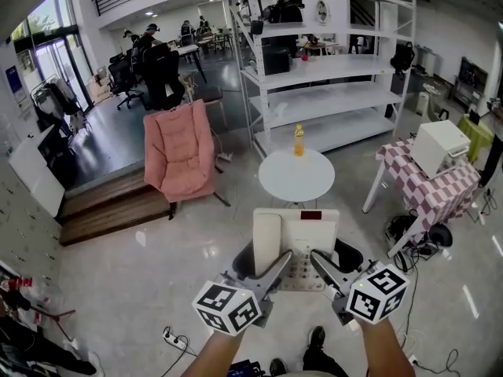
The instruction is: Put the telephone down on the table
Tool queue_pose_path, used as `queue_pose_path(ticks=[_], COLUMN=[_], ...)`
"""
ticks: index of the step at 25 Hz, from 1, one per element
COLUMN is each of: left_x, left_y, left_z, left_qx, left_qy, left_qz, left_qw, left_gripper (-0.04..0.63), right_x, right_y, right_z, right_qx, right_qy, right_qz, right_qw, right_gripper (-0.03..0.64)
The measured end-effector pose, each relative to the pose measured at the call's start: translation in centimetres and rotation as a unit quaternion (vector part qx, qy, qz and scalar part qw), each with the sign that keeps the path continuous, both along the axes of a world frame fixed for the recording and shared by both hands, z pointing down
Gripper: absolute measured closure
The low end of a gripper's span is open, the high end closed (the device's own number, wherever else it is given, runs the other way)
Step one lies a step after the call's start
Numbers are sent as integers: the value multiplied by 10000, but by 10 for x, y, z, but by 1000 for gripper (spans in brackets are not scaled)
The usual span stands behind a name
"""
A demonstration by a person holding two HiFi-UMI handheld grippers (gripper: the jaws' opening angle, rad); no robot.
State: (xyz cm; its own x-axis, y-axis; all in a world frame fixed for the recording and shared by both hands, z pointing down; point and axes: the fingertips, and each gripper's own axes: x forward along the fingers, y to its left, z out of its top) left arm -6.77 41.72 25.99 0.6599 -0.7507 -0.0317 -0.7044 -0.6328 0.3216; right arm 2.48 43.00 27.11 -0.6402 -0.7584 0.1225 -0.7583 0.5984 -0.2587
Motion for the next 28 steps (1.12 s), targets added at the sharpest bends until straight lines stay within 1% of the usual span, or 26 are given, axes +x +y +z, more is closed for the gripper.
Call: queue_pose_path(ticks=[19, 28], left_x=[57, 92], left_y=[-124, -170], left_z=[9, 10], left_qx=[-131, -148], left_qy=[-73, -159], left_qz=[-626, -888], left_qw=[9979, 9958], left_gripper=[250, 250], right_x=[58, 92], right_y=[-135, -186], right_z=[10, 12], right_qx=[-129, -161], right_qy=[-154, -257], right_qz=[-596, -851], right_qw=[9980, 9959], right_gripper=[417, 416])
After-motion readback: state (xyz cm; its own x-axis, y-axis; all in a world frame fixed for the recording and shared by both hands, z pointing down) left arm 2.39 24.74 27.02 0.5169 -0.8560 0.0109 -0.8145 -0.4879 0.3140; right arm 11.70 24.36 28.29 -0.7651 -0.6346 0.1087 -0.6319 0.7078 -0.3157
